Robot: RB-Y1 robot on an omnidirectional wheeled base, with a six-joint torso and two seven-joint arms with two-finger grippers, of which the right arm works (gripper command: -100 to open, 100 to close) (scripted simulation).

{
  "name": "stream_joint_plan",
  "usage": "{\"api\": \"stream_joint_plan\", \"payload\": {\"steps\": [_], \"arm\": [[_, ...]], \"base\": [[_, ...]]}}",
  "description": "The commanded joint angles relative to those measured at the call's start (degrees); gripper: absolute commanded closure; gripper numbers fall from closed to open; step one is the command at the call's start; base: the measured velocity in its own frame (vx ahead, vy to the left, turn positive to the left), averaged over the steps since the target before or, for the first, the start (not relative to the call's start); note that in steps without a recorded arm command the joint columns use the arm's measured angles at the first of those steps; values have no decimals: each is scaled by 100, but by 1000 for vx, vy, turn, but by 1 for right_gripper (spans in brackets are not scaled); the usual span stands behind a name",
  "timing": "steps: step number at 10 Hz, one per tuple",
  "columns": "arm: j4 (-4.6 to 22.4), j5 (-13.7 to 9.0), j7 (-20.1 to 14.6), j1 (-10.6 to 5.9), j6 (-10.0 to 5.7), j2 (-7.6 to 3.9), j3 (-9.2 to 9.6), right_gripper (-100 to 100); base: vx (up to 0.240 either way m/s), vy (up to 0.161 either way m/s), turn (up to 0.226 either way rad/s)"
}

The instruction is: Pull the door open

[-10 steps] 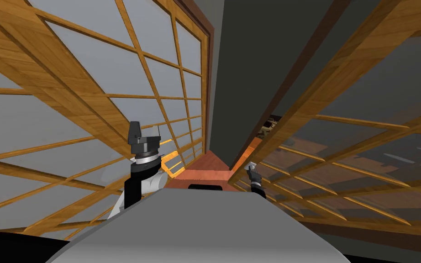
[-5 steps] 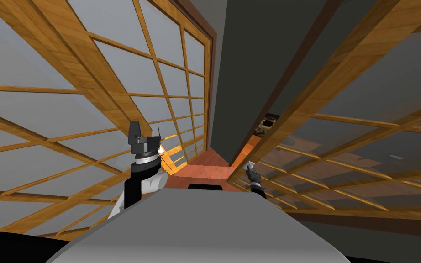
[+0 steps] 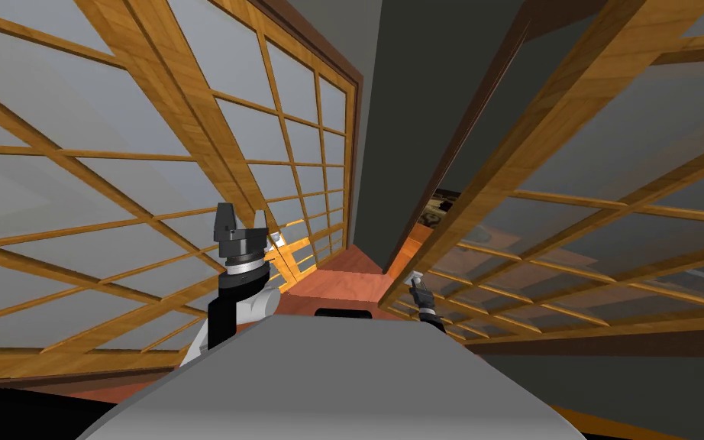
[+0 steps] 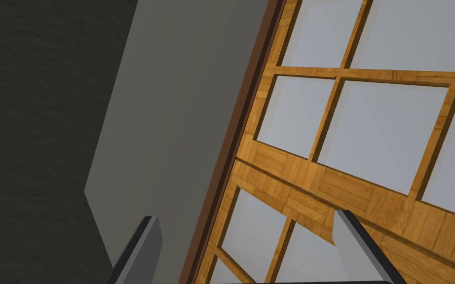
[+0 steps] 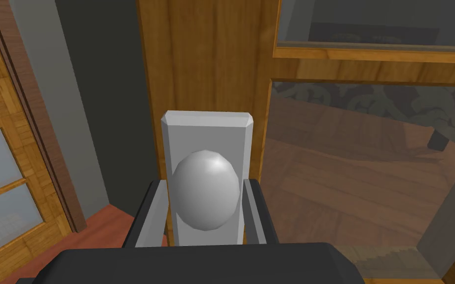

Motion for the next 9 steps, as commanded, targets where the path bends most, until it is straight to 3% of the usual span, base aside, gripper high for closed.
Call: {"api": "stream_joint_plan", "payload": {"steps": [1, 6, 7, 9], "arm": [[-24, 86, -104, 64, -107, -55, 107, 100], [-134, 356, -400, 279, -396, -231, 436, 100], [-121, 326, -360, 235, -351, -215, 398, 100], [-132, 454, -465, 329, -510, -272, 543, 100]], "base": [[-223, -29, 59], [-220, -32, 41], [-103, -10, 15], [-155, -47, 46]]}}
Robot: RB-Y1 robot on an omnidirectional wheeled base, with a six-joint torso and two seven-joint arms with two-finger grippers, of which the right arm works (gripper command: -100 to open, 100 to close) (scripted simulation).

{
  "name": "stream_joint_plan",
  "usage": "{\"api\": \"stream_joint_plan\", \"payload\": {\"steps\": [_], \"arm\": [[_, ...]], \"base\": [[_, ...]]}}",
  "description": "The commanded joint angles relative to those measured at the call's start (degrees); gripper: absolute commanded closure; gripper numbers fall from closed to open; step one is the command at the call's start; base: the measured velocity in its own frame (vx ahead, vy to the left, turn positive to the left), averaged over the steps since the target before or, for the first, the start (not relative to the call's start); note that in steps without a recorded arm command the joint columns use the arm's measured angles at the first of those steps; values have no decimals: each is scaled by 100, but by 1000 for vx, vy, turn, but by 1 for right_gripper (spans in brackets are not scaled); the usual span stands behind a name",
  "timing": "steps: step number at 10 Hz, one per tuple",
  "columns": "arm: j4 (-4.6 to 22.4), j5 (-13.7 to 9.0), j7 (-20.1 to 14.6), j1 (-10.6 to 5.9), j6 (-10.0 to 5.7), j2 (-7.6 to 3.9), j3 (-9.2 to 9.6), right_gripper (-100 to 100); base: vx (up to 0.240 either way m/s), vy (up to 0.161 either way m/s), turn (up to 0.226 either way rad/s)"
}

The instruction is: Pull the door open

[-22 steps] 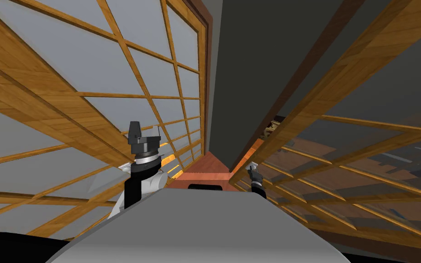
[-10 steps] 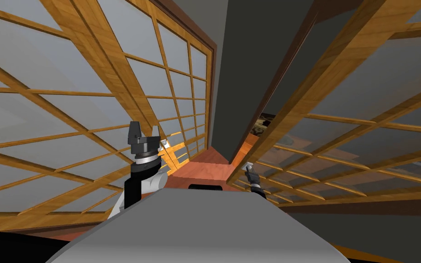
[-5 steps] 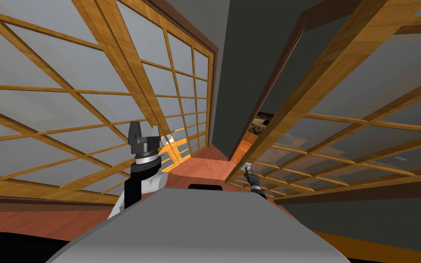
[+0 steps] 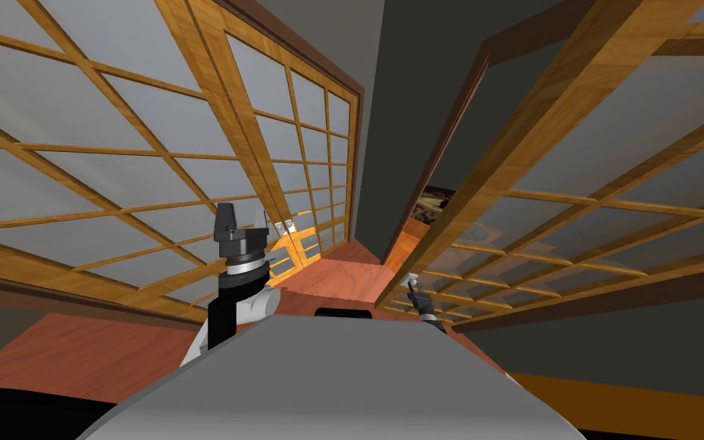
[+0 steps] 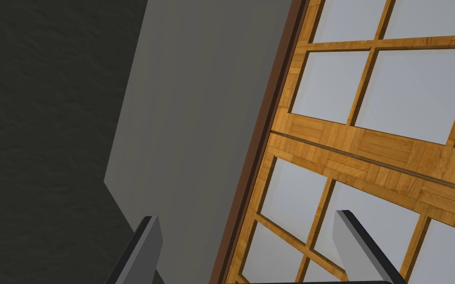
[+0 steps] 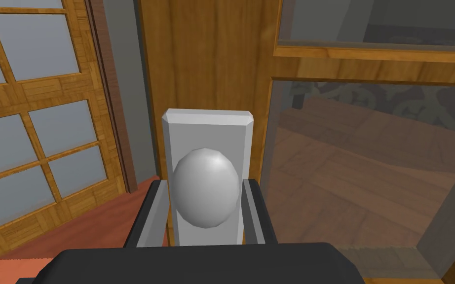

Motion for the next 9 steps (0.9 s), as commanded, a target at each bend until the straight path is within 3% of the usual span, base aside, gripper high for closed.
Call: {"api": "stream_joint_plan", "payload": {"steps": [1, 5, 6, 9], "arm": [[-72, 83, -56, 104, -90, -41, 89, 100], [-135, 299, -225, 264, -364, -164, 321, 100], [-144, 276, -195, 226, -308, -135, 300, 100], [2, 339, -291, 292, -554, -201, 356, 100]], "base": [[-174, -47, 28], [-191, -76, 35], [-90, -20, 16], [-188, -53, 155]]}}
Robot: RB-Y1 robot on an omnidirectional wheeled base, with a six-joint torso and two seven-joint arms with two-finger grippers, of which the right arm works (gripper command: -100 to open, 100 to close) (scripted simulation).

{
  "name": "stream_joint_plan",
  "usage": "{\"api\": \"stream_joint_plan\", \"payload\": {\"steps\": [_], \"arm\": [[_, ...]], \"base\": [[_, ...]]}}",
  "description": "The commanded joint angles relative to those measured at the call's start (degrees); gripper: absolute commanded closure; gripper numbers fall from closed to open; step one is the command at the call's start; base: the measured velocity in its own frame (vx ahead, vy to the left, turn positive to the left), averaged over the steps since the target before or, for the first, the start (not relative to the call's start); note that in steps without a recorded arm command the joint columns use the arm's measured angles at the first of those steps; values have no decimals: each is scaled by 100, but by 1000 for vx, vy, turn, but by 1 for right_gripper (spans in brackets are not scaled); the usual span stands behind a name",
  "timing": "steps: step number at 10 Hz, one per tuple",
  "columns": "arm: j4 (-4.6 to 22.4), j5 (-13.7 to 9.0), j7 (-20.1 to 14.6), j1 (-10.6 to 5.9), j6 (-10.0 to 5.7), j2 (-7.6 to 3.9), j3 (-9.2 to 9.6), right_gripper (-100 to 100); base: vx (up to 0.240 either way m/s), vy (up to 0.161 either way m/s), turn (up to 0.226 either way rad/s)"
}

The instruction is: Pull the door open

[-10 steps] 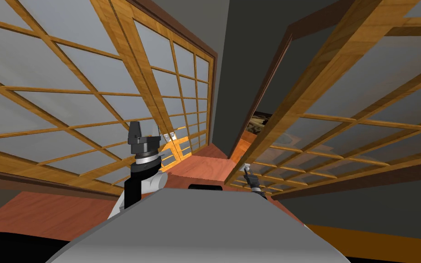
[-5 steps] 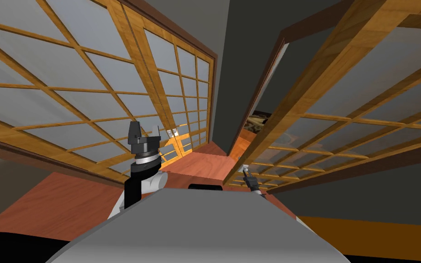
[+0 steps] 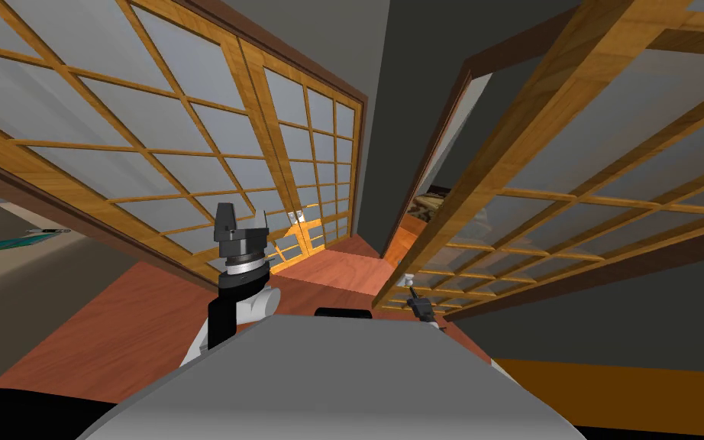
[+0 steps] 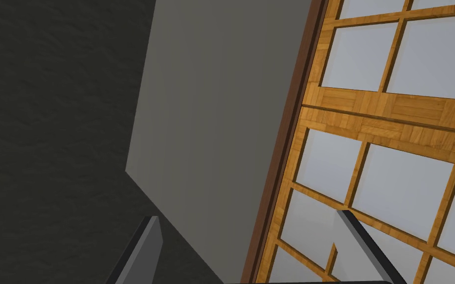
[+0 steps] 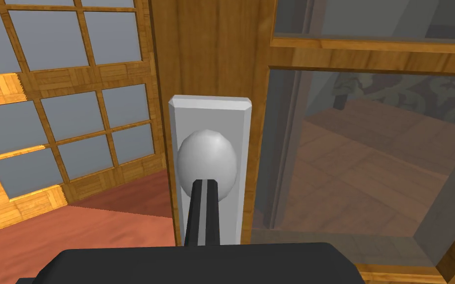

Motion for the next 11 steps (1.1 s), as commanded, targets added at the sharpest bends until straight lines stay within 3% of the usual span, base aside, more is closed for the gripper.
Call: {"api": "stream_joint_plan", "payload": {"steps": [1, 5, 9, 10, 11], "arm": [[-1, -40, -8, 73, -41, -14, -48, -100], [-36, -81, -13, 163, -62, -32, -99, -100], [-2, -163, 159, -90, 169, 128, -174, -100], [-9, -150, 126, -48, 126, 104, -163, -100], [-9, -150, 126, -48, 126, 104, -163, 100]], "base": [[-222, 1, -145], [-141, 78, -80], [233, -24, 71], [157, -15, 22], [-19, -1, -13]]}}
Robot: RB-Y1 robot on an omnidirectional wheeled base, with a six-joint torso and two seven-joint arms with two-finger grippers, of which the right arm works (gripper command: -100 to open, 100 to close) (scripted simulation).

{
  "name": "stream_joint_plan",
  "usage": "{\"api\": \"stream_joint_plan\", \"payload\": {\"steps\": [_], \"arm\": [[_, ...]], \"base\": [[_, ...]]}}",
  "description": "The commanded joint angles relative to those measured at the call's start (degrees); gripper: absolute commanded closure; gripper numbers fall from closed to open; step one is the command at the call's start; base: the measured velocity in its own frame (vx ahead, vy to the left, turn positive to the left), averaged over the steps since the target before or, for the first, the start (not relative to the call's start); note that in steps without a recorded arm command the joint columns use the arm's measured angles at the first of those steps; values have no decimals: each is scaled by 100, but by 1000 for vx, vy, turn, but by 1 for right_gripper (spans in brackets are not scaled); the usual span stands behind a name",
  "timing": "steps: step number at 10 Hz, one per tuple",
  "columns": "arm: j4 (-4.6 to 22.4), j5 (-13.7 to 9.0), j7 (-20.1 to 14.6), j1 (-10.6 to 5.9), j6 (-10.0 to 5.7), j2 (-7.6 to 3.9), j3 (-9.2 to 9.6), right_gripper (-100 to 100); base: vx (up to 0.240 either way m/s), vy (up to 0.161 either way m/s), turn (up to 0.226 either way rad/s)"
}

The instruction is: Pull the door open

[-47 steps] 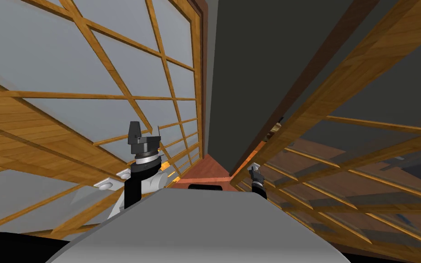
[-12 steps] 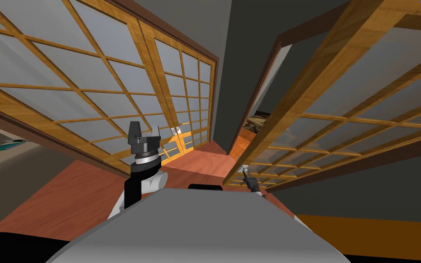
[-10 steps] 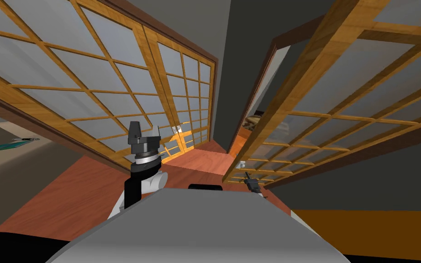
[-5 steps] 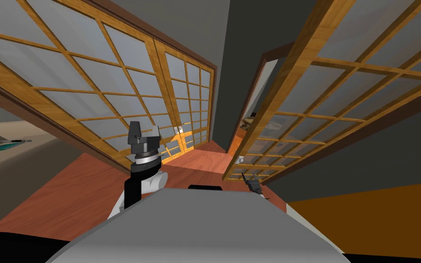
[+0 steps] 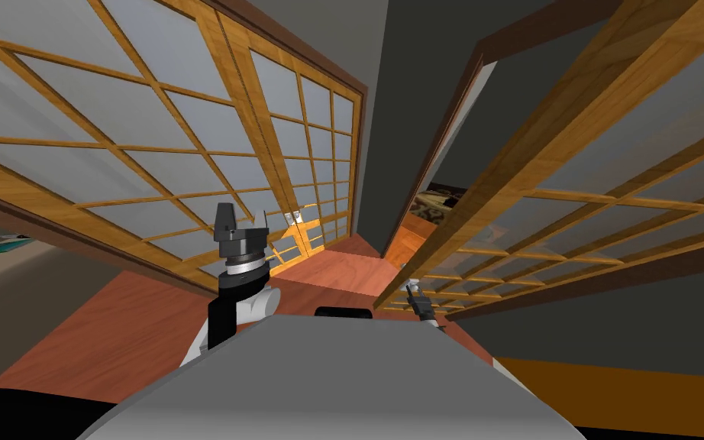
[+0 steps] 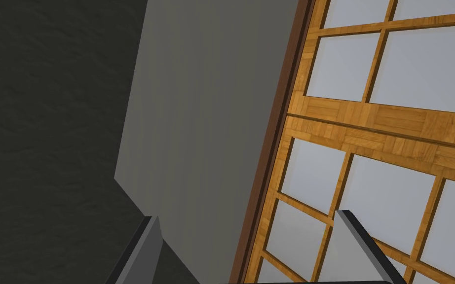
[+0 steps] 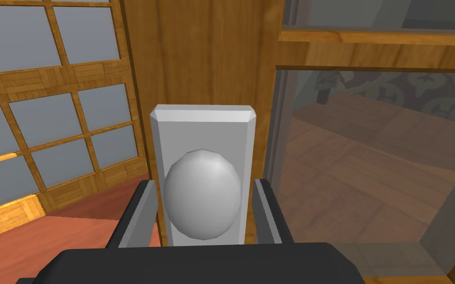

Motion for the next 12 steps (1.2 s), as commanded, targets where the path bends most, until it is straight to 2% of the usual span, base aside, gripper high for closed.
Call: {"api": "stream_joint_plan", "payload": {"steps": [1, 5, 10, 12], "arm": [[4, 1, -6, 9, -8, -1, 1, 100], [4, 1, -6, 9, -8, -1, 1, 100], [165, 117, -150, 84, -275, -113, 110, 100], [240, 176, -227, 118, -439, -176, 162, 100]], "base": [[-55, 6, 4], [-24, 1, -1], [-146, -60, 124], [-176, -51, 141]]}}
